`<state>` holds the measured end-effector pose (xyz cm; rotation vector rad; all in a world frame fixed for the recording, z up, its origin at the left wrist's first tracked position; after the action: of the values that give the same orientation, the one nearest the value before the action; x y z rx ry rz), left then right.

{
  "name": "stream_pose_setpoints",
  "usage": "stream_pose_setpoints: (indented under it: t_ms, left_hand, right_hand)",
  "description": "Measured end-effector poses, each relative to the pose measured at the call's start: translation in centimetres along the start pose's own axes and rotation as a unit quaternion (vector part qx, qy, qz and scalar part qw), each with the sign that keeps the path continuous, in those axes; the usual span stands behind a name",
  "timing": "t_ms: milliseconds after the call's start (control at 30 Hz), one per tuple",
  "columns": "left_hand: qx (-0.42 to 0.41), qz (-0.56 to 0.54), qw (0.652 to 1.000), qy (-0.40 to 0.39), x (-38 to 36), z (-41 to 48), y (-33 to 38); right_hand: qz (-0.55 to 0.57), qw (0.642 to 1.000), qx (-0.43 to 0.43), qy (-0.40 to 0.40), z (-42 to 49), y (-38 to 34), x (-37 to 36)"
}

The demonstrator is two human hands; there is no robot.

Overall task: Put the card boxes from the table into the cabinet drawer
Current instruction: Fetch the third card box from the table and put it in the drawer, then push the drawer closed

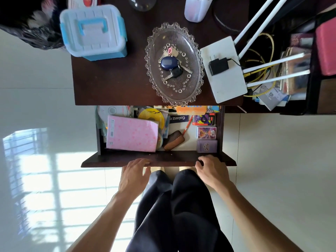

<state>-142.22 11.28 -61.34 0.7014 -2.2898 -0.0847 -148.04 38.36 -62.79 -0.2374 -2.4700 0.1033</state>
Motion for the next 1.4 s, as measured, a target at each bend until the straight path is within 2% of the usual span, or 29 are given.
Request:
stream_pose_setpoints:
  t_ms: [100,167,200,300,367,400,467,500,567,633,700,767,867,933,1300,1400]
  left_hand:
    - [0.046,-0.052,0.998,0.005,0.6,-1.4,-0.8]
    - [0.079,-0.113,0.99,0.008,0.7,-2.3,-1.0]
    - [0.097,-0.141,0.985,0.007,0.7,-2.8,-1.2]
    - [0.198,-0.246,0.949,-0.012,0.2,-3.7,-2.1]
    - [0.279,-0.366,0.887,-0.034,-0.5,-4.1,-2.8]
    - [0.309,-0.438,0.843,-0.042,-1.0,-4.1,-3.1]
    - [0.352,-0.582,0.732,-0.037,-1.6,-3.8,-3.3]
    - [0.365,-0.64,0.676,-0.025,-1.8,-3.6,-3.4]
    - [0.375,-0.711,0.595,0.0,-1.8,-2.9,-3.5]
    - [0.381,-0.748,0.543,0.009,-1.8,-2.4,-3.5]
    - [0.39,-0.762,0.518,0.011,-1.5,-2.1,-3.4]
    - [0.396,-0.755,0.523,0.01,-1.3,-1.7,-3.4]
    - [0.398,-0.746,0.533,0.005,-1.1,-1.1,-3.5]
    - [0.399,-0.748,0.531,0.005,-1.0,-0.9,-3.7]
    - [0.397,-0.752,0.527,-0.001,-0.7,-0.5,-3.1]
    - [0.399,-0.75,0.528,0.001,-0.4,0.0,-3.1]
  right_hand:
    - [0.091,0.995,-0.022,0.028,-2.1,0.5,0.2]
    - [0.234,0.969,-0.08,0.008,-3.2,1.0,0.0]
    - [0.333,0.934,-0.127,-0.004,-3.7,1.2,-0.3]
    - [0.569,0.771,-0.285,-0.038,-4.6,1.9,-2.0]
    - [0.66,0.665,-0.346,-0.042,-4.6,2.6,-3.2]
    - [0.699,0.615,-0.363,-0.042,-4.4,3.0,-3.6]
    - [0.763,0.531,-0.365,-0.042,-4.0,3.3,-4.0]
    - [0.787,0.5,-0.359,-0.038,-3.7,3.4,-4.0]
    - [0.814,0.465,-0.348,-0.024,-3.2,3.5,-3.8]
    - [0.821,0.453,-0.346,-0.013,-3.0,3.4,-3.6]
    - [0.823,0.448,-0.348,-0.005,-2.9,3.3,-3.5]
    - [0.82,0.454,-0.35,-0.002,-2.7,3.0,-3.6]
    - [0.794,0.495,-0.354,0.007,-2.2,2.8,-3.5]
    - [0.786,0.504,-0.357,0.015,-2.1,3.0,-3.6]
    - [0.811,0.457,-0.366,0.016,-1.7,3.5,-2.5]
    - [0.819,0.454,-0.351,0.012,-1.7,3.2,-2.2]
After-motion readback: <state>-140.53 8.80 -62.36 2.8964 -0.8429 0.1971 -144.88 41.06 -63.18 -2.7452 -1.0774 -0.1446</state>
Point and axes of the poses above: each hand's wrist, its own z-axis towards the middle knuckle, its own x-axis out of the back of the hand, y = z × x, the point moved 4 cm from there along z, towards the middle knuckle, and after that the axes turned 3 degrees about z, right-handed, at the moved point
